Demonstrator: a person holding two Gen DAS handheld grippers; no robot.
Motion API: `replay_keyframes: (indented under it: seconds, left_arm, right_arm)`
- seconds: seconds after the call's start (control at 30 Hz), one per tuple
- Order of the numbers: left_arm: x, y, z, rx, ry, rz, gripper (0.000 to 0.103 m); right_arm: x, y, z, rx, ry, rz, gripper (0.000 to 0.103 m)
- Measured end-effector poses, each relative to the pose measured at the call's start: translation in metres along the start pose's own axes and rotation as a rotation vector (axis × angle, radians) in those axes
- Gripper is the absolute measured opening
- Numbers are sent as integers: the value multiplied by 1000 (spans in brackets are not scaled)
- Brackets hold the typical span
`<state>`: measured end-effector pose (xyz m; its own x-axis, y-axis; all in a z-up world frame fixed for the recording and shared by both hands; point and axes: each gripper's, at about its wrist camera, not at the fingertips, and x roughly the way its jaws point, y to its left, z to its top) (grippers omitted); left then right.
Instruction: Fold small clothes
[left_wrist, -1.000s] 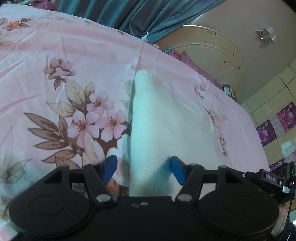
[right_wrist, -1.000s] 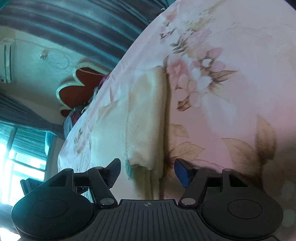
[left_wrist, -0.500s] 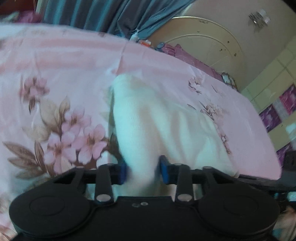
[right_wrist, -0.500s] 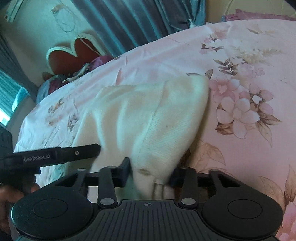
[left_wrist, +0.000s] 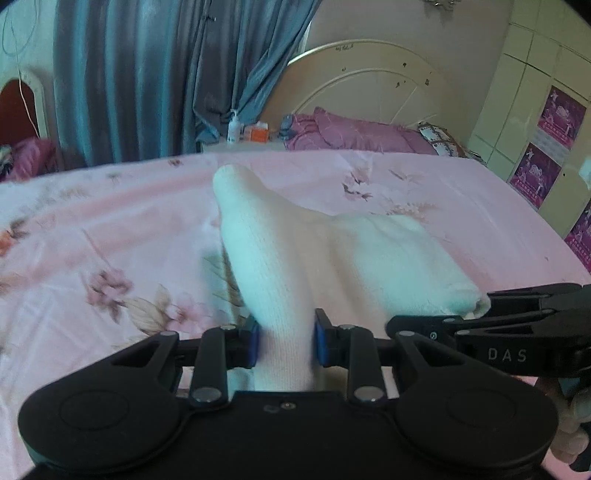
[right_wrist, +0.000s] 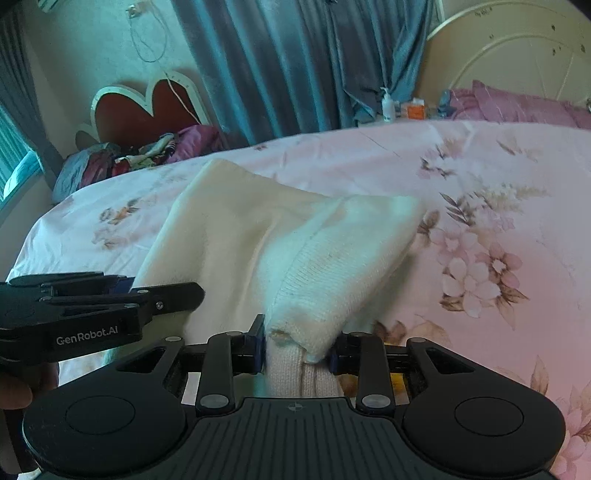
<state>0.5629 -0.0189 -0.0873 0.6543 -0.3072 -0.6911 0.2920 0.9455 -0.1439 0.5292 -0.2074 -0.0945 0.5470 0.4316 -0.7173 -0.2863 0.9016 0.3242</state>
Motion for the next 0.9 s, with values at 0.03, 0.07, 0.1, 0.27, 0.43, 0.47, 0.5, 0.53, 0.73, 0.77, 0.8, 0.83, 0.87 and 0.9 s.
replay_keyframes:
  seconds: [0.03, 0.07, 0.1, 0.27, 0.43, 0.47, 0.5, 0.53, 0.73, 0.77, 0.8, 0.83, 0.87, 0.9]
  left_arm:
    - [-6, 4, -1, 6, -6, 5, 27]
    - [-11, 8, -1, 10, -11, 8, 27]
    - [-18, 14, -2, 12, -16, 12, 27]
    - [-45, 45, -11, 2, -34, 36, 27]
    - [-69, 84, -25, -14, -31, 66, 27]
    - [-73, 91, -27, -17, -29, 72, 27]
    - [-77, 99, -30, -22, -28, 79, 27]
    - [-80, 106, -32, -27, -26, 84, 27]
    - [-97, 150, -51, -58, -12, 108, 27]
    - [-98, 156, -53, -62, -9, 109, 27]
    - [-99, 164, -56, -66, -6, 109, 27]
    - [-100, 170, -59, -71, -2, 106, 27]
    - [-101, 176, -62, -74, 0, 105, 27]
    - [-100, 181, -64, -76, 3, 105, 27]
  right_arm:
    - [-1, 9, 1, -8, -5, 1, 31]
    - [-2, 16, 2, -17, -9, 3, 31]
    - [-3, 26, 2, -26, -12, 4, 31]
    - [4, 71, 1, -60, -16, 27, 31]
    - [23, 116, -4, -97, -4, 57, 31]
    - [27, 124, -4, -102, -1, 63, 31]
    - [32, 132, -5, -108, 3, 68, 31]
    - [37, 140, -6, -113, 7, 75, 31]
    - [67, 188, -14, -147, 32, 100, 31]
    - [71, 195, -15, -150, 37, 102, 31]
    - [75, 199, -16, -153, 42, 104, 31]
    - [79, 206, -19, -156, 48, 103, 31]
    - [83, 209, -20, -157, 54, 104, 31]
    - [87, 213, -21, -156, 59, 105, 31]
